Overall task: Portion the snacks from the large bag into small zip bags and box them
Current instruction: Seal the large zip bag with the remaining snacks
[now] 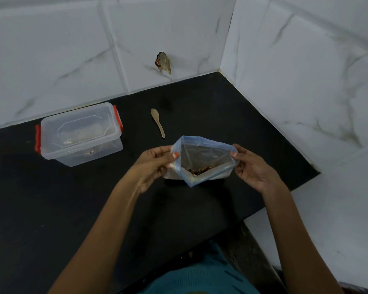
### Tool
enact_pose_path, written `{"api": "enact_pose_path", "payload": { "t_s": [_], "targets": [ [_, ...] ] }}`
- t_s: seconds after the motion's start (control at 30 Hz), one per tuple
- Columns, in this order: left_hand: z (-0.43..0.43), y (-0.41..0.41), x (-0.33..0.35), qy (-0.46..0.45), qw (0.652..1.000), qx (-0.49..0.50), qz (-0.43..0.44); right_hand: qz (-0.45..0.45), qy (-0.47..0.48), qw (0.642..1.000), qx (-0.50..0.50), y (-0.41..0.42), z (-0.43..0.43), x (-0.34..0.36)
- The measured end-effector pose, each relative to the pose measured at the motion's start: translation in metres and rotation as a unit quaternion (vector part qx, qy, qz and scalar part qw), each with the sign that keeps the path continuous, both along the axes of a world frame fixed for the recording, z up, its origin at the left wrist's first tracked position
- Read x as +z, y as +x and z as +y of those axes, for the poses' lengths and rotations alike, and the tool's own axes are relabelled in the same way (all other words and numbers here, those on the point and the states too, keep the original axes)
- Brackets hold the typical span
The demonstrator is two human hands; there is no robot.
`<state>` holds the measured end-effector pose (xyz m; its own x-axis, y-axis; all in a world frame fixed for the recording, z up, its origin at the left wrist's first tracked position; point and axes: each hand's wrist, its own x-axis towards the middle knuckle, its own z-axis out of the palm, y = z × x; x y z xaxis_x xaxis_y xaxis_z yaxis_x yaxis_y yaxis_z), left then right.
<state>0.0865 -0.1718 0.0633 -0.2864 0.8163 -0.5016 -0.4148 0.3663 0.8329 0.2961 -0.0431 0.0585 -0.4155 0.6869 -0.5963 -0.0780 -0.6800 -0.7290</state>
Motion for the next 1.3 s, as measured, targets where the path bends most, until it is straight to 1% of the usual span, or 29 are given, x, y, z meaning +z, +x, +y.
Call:
{"api": "enact_pose_path", "payload": {
  "t_s": [0.03,0.1,0.17,0.2,0.27,0.3,0.33,0.43,0.47,0.5,0.57,0.6,0.63,0.7,0.83,0.9,0.93,1.0,1.03,1.07,1.1,1.13,1.17,1.2,1.23,1.27,1.3],
  "targets": [
    [0.001,0.000,0.000,-0.008,0.999,-0.006,0.037,-0.030,0.025,0.999,0.014,-0.001,0.000,0.002],
    [0.003,0.002,-0.002,-0.033,0.988,-0.009,0.153,-0.128,0.101,0.985,0.059,-0.001,-0.002,0.004],
    [0.004,0.004,-0.007,-0.036,0.963,0.013,0.265,-0.228,0.184,0.951,0.099,-0.003,-0.003,0.004],
    [0.004,0.005,-0.012,-0.031,0.951,0.027,0.308,-0.267,0.223,0.930,0.117,-0.005,-0.003,0.003],
    [0.004,0.005,-0.018,-0.022,0.923,0.047,0.381,-0.341,0.302,0.877,0.150,-0.008,-0.002,0.000],
    [0.004,0.005,-0.019,-0.018,0.908,0.054,0.414,-0.369,0.334,0.852,0.160,-0.009,-0.003,-0.001],
    [0.004,0.006,-0.019,-0.011,0.893,0.061,0.447,-0.385,0.355,0.836,0.163,-0.010,-0.003,-0.001],
    [0.004,0.010,-0.016,0.018,0.846,0.082,0.527,-0.398,0.383,0.817,0.161,-0.009,-0.005,-0.002],
    [0.005,0.011,-0.017,0.025,0.844,0.085,0.529,-0.400,0.386,0.816,0.161,-0.007,-0.006,-0.002],
    [0.005,0.011,-0.017,0.031,0.853,0.085,0.513,-0.392,0.377,0.824,0.158,-0.006,-0.007,-0.001],
    [0.006,0.010,-0.017,0.036,0.892,0.077,0.443,-0.347,0.319,0.869,0.153,-0.002,-0.008,0.002],
    [0.006,0.009,-0.017,0.033,0.907,0.072,0.414,-0.319,0.281,0.891,0.161,0.000,-0.009,0.005],
    [0.005,0.009,-0.017,0.027,0.913,0.064,0.401,-0.297,0.242,0.907,0.174,0.002,-0.009,0.007],
    [0.004,0.009,-0.017,0.019,0.917,0.055,0.395,-0.260,0.175,0.932,0.182,0.005,-0.008,0.011],
    [0.004,0.010,-0.013,0.031,0.923,0.048,0.380,-0.174,0.073,0.974,0.129,0.012,-0.005,0.013],
    [0.005,0.010,-0.010,0.031,0.929,0.037,0.366,-0.126,0.007,0.986,0.105,0.014,-0.005,0.014],
    [0.005,0.009,-0.010,0.031,0.931,0.036,0.363,-0.120,-0.009,0.987,0.105,0.014,-0.005,0.014],
    [0.004,0.009,-0.009,0.035,0.930,0.043,0.363,-0.123,0.002,0.986,0.115,0.013,-0.007,0.015],
    [0.003,0.009,-0.008,0.037,0.930,0.048,0.362,-0.126,0.027,0.985,0.119,0.012,-0.009,0.015],
    [0.002,0.010,-0.008,0.039,0.929,0.053,0.364,-0.134,0.073,0.981,0.121,0.012,-0.010,0.014],
    [0.002,0.010,-0.008,0.041,0.926,0.057,0.372,-0.156,0.147,0.969,0.125,0.011,-0.012,0.013],
    [0.002,0.010,-0.007,0.038,0.919,0.058,0.388,-0.197,0.252,0.938,0.133,0.011,-0.013,0.011],
    [0.002,0.010,-0.006,0.031,0.910,0.058,0.410,-0.248,0.374,0.883,0.141,0.011,-0.013,0.007],
    [0.001,0.011,-0.006,0.025,0.899,0.058,0.434,-0.290,0.482,0.814,0.146,0.011,-0.013,0.001],
    [0.001,0.012,-0.006,0.026,0.886,0.060,0.460,-0.324,0.563,0.747,0.142,0.011,-0.013,-0.006],
    [0.001,0.014,-0.006,0.032,0.871,0.063,0.486,-0.351,0.608,0.700,0.131,0.010,-0.014,-0.011],
    [0.001,0.016,-0.006,0.038,0.859,0.066,0.507,-0.373,0.618,0.682,0.114,0.009,-0.015,-0.014]
  ]
}}
